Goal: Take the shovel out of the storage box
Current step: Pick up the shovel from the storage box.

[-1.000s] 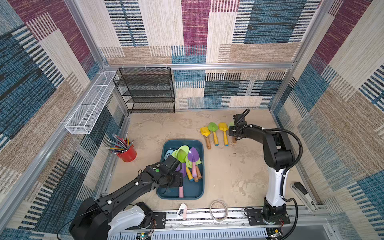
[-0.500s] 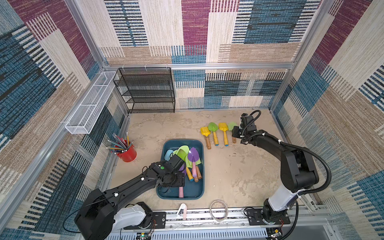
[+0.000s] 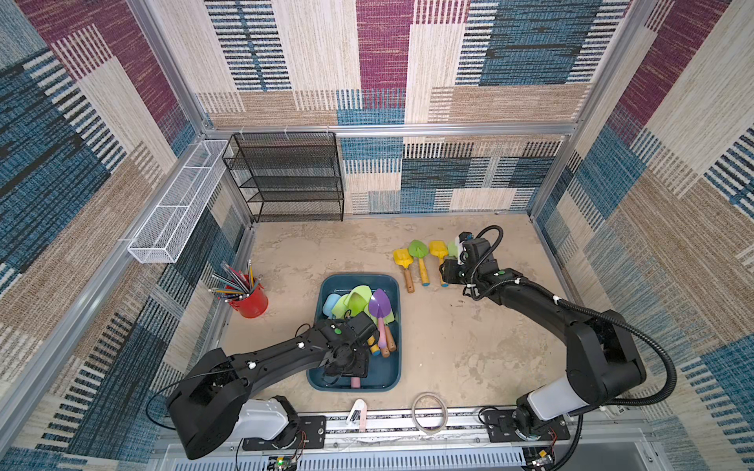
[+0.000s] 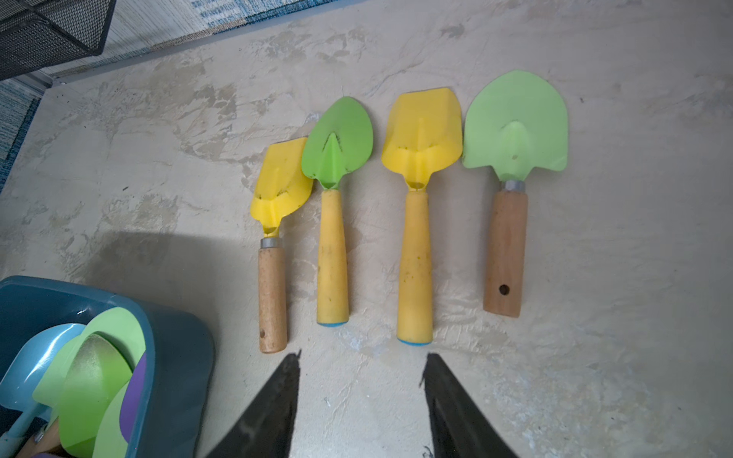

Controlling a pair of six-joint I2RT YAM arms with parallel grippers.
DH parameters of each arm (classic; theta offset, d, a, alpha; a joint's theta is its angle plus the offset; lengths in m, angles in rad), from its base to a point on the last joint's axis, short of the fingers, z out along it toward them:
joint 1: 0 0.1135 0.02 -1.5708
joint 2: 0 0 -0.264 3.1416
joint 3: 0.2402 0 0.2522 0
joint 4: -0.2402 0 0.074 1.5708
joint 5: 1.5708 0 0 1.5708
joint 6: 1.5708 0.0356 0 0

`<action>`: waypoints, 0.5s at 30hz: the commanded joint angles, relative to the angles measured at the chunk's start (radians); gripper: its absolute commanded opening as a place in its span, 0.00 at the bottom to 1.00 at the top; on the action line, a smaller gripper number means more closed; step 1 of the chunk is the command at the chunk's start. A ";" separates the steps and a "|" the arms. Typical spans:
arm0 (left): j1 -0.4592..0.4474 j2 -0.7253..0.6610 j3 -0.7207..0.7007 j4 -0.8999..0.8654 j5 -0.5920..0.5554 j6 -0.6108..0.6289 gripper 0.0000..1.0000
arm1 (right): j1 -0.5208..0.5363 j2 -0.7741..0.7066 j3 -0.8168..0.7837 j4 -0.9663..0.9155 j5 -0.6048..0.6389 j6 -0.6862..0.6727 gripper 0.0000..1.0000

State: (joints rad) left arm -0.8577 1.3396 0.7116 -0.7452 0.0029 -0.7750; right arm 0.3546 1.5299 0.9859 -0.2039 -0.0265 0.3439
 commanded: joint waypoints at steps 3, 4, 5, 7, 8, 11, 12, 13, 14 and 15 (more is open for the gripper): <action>-0.029 0.051 0.018 -0.024 -0.021 -0.051 0.62 | 0.007 -0.019 -0.016 0.056 -0.022 0.014 0.53; -0.036 0.061 0.025 -0.023 -0.023 -0.052 0.60 | 0.009 -0.021 -0.017 0.059 -0.024 0.015 0.53; -0.039 0.069 0.031 -0.024 -0.027 -0.051 0.58 | 0.009 -0.022 -0.021 0.061 -0.024 0.015 0.53; -0.044 0.083 0.038 -0.024 -0.029 -0.057 0.52 | 0.011 -0.027 -0.029 0.070 -0.027 0.018 0.53; -0.044 0.088 0.040 -0.023 -0.029 -0.059 0.50 | 0.012 -0.031 -0.037 0.077 -0.028 0.019 0.53; -0.044 0.095 0.037 -0.016 -0.030 -0.066 0.37 | 0.012 -0.034 -0.047 0.082 -0.030 0.021 0.53; -0.044 0.093 0.035 -0.015 -0.033 -0.070 0.33 | 0.014 -0.034 -0.050 0.083 -0.030 0.021 0.53; -0.044 0.091 0.033 -0.014 -0.036 -0.074 0.31 | 0.014 -0.034 -0.052 0.085 -0.031 0.021 0.53; -0.043 0.087 0.031 -0.015 -0.040 -0.076 0.28 | 0.014 -0.033 -0.053 0.086 -0.032 0.021 0.53; -0.044 0.083 0.029 -0.016 -0.044 -0.080 0.26 | 0.014 -0.034 -0.055 0.087 -0.033 0.020 0.53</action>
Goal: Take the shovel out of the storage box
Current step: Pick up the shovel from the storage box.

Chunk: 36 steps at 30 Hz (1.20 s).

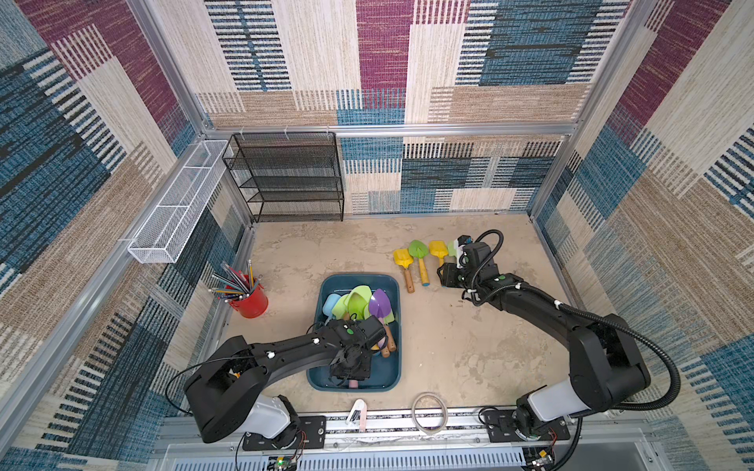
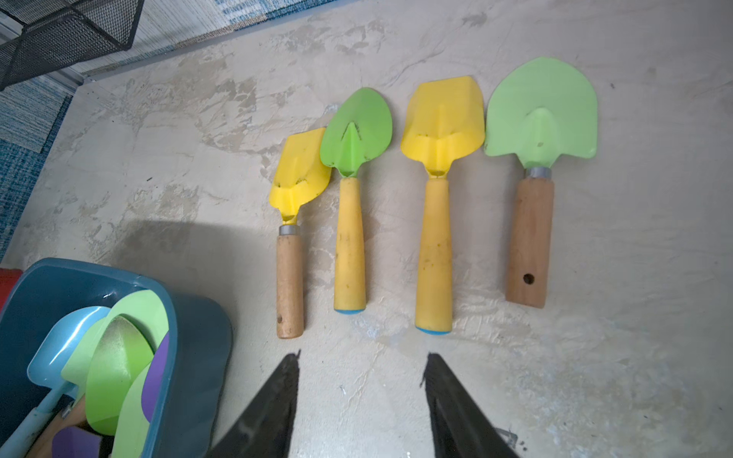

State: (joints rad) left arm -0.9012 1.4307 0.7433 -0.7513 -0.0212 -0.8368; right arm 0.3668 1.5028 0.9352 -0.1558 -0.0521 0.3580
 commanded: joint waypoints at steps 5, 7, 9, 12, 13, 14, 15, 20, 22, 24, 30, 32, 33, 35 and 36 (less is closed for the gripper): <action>-0.001 -0.045 -0.013 -0.009 -0.031 -0.045 0.20 | 0.003 -0.010 -0.014 0.046 -0.009 0.004 0.53; -0.001 -0.062 -0.015 -0.014 -0.043 -0.052 0.16 | 0.003 -0.012 -0.019 0.050 -0.012 0.005 0.53; 0.000 -0.086 -0.013 -0.027 -0.062 -0.060 0.12 | 0.003 -0.015 -0.019 0.047 -0.013 0.004 0.53; 0.001 -0.119 -0.001 -0.045 -0.084 -0.057 0.11 | 0.004 -0.027 -0.019 0.045 -0.014 0.004 0.53; 0.002 -0.128 0.002 -0.048 -0.090 -0.053 0.11 | 0.004 -0.031 -0.019 0.044 -0.014 0.003 0.53; 0.005 -0.138 0.005 -0.046 -0.093 -0.046 0.11 | 0.004 -0.039 -0.019 0.045 -0.017 0.002 0.53; 0.013 -0.147 0.007 -0.043 -0.091 -0.039 0.11 | 0.006 -0.044 -0.020 0.046 -0.018 0.002 0.53; 0.070 -0.166 0.019 -0.024 -0.052 0.014 0.11 | 0.014 -0.064 -0.016 0.038 -0.041 0.008 0.53; 0.097 -0.168 0.024 -0.010 -0.028 0.036 0.11 | 0.016 -0.073 -0.018 0.036 -0.058 0.014 0.53; 0.126 -0.174 0.022 0.013 0.006 0.058 0.11 | 0.021 -0.083 -0.021 0.038 -0.085 0.028 0.53; 0.239 -0.204 -0.006 0.130 0.159 0.115 0.11 | 0.043 -0.140 -0.051 0.082 -0.233 0.092 0.54; 0.276 -0.211 -0.014 0.179 0.222 0.131 0.11 | 0.049 -0.151 -0.066 0.109 -0.304 0.119 0.55; 0.288 -0.214 -0.017 0.198 0.247 0.139 0.11 | 0.052 -0.155 -0.072 0.124 -0.331 0.132 0.55; 0.318 -0.218 -0.022 0.238 0.299 0.152 0.11 | 0.060 -0.159 -0.092 0.168 -0.417 0.163 0.58; 0.329 -0.219 -0.024 0.254 0.321 0.156 0.11 | 0.065 -0.159 -0.098 0.185 -0.452 0.175 0.59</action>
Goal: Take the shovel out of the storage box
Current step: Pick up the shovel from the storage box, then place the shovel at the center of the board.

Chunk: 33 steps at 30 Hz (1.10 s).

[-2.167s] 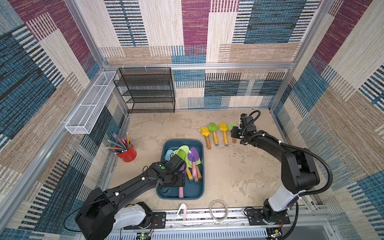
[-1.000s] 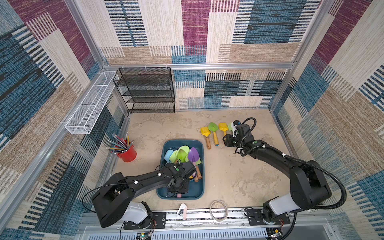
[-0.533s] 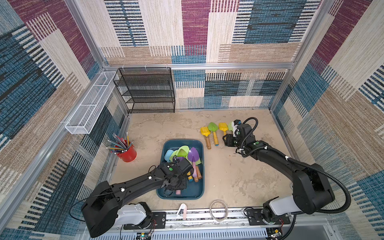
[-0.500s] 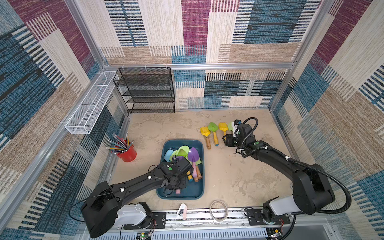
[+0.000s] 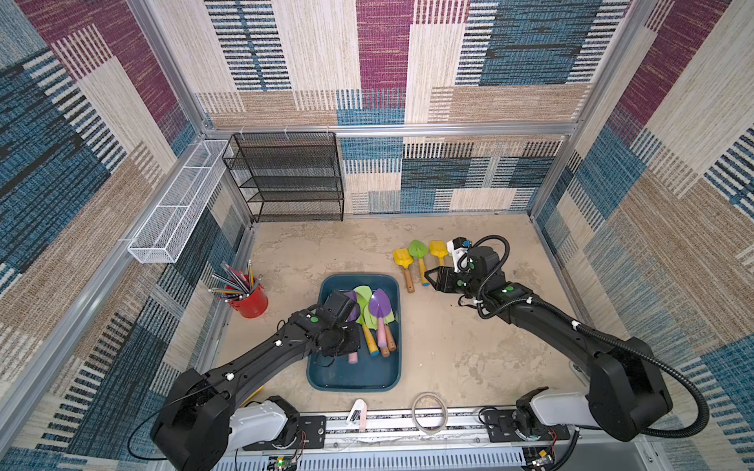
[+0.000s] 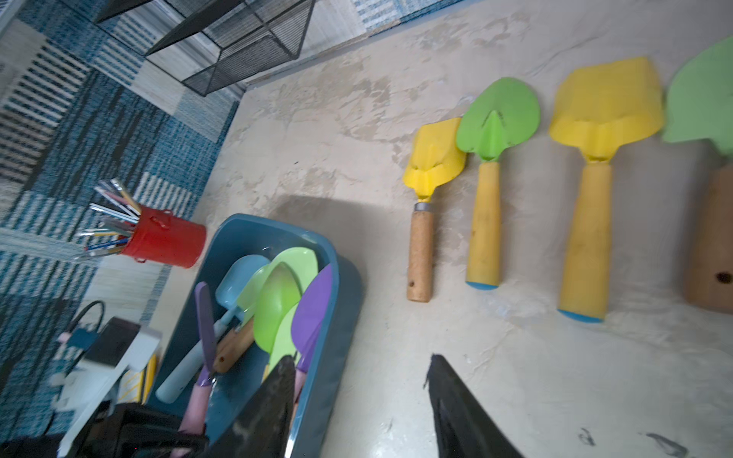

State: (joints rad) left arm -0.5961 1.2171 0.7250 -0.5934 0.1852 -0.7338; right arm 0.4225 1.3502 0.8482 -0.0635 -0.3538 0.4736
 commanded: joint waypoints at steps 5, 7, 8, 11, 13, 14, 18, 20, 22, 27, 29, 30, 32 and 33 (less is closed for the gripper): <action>0.074 -0.019 -0.028 0.207 0.232 0.049 0.11 | 0.046 -0.009 -0.066 0.208 -0.264 0.135 0.64; 0.092 -0.021 -0.043 0.254 0.275 0.039 0.11 | 0.058 -0.006 -0.088 0.263 -0.312 0.170 0.64; 0.102 -0.023 -0.052 0.279 0.294 0.032 0.11 | 0.066 -0.002 -0.099 0.295 -0.335 0.186 0.65; 0.125 -0.027 -0.081 0.351 0.349 0.009 0.11 | 0.093 0.014 -0.119 0.373 -0.388 0.233 0.65; 0.138 -0.030 -0.102 0.403 0.383 -0.013 0.11 | 0.110 0.034 -0.126 0.421 -0.420 0.263 0.64; 0.143 -0.032 -0.113 0.429 0.402 -0.022 0.11 | 0.119 0.048 -0.129 0.446 -0.430 0.280 0.64; 0.165 -0.046 -0.153 0.533 0.478 -0.068 0.11 | 0.146 0.102 -0.134 0.528 -0.462 0.328 0.62; 0.172 -0.056 -0.173 0.578 0.504 -0.088 0.10 | 0.156 0.132 -0.139 0.585 -0.482 0.359 0.61; 0.178 -0.066 -0.187 0.609 0.519 -0.104 0.10 | 0.163 0.165 -0.142 0.648 -0.509 0.394 0.59; 0.183 -0.071 -0.218 0.700 0.574 -0.146 0.10 | 0.185 0.252 -0.135 0.783 -0.562 0.475 0.56; 0.185 -0.071 -0.236 0.745 0.590 -0.167 0.10 | 0.195 0.282 -0.124 0.821 -0.575 0.495 0.56; 0.185 -0.071 -0.244 0.766 0.597 -0.178 0.10 | 0.200 0.296 -0.116 0.825 -0.579 0.499 0.55; 0.186 -0.070 -0.262 0.816 0.614 -0.202 0.10 | 0.207 0.323 -0.105 0.849 -0.588 0.514 0.55; 0.186 -0.068 -0.270 0.840 0.623 -0.213 0.10 | 0.209 0.337 -0.101 0.863 -0.591 0.524 0.55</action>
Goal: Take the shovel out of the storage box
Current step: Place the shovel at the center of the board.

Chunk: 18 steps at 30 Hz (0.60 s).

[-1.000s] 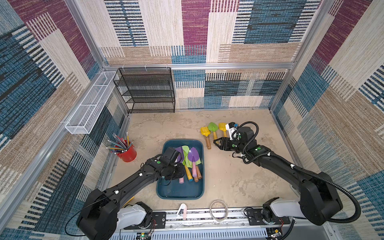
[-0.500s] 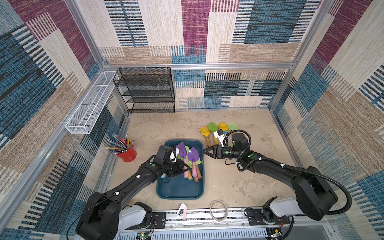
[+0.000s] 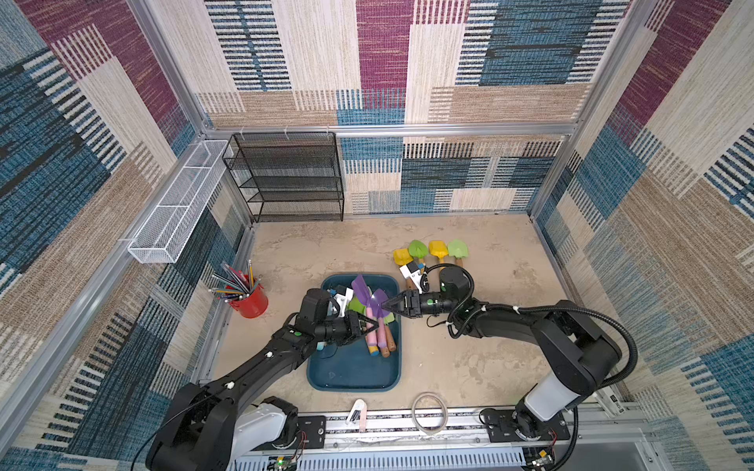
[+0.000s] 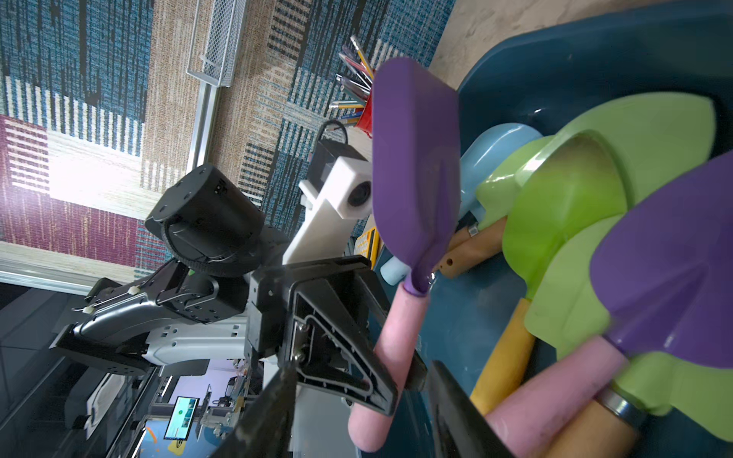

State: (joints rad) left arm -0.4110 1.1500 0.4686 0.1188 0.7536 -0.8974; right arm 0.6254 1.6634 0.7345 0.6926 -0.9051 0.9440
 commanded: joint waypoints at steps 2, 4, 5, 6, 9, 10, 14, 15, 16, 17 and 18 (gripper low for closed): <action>0.003 0.001 -0.025 0.161 0.065 -0.062 0.10 | 0.011 0.049 0.020 0.129 -0.046 0.069 0.54; 0.003 0.003 -0.031 0.194 0.076 -0.074 0.10 | 0.014 0.072 0.026 0.144 -0.048 0.081 0.53; 0.003 0.002 -0.034 0.209 0.084 -0.080 0.10 | 0.015 0.081 0.026 0.154 -0.051 0.088 0.53; 0.003 0.003 -0.036 0.222 0.090 -0.085 0.10 | 0.016 0.090 0.029 0.162 -0.051 0.092 0.53; 0.003 0.006 -0.041 0.260 0.107 -0.092 0.10 | 0.025 0.113 0.032 0.189 -0.053 0.109 0.52; 0.003 0.010 -0.042 0.269 0.114 -0.096 0.10 | 0.028 0.123 0.035 0.206 -0.057 0.121 0.52; 0.003 0.030 -0.048 0.311 0.136 -0.111 0.11 | 0.040 0.160 0.044 0.281 -0.075 0.172 0.51; 0.003 0.036 -0.049 0.324 0.144 -0.115 0.11 | 0.042 0.169 0.047 0.298 -0.078 0.185 0.51; 0.003 0.040 -0.052 0.342 0.150 -0.121 0.11 | 0.045 0.176 0.051 0.314 -0.081 0.196 0.50; 0.003 0.044 -0.057 0.357 0.153 -0.131 0.11 | 0.045 0.183 0.053 0.328 -0.084 0.205 0.49; 0.003 0.047 -0.061 0.373 0.157 -0.138 0.11 | 0.048 0.192 0.056 0.344 -0.087 0.216 0.48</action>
State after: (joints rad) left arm -0.4084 1.1908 0.4149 0.3958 0.8719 -1.0153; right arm 0.6689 1.8408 0.7795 0.9298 -0.9619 1.1027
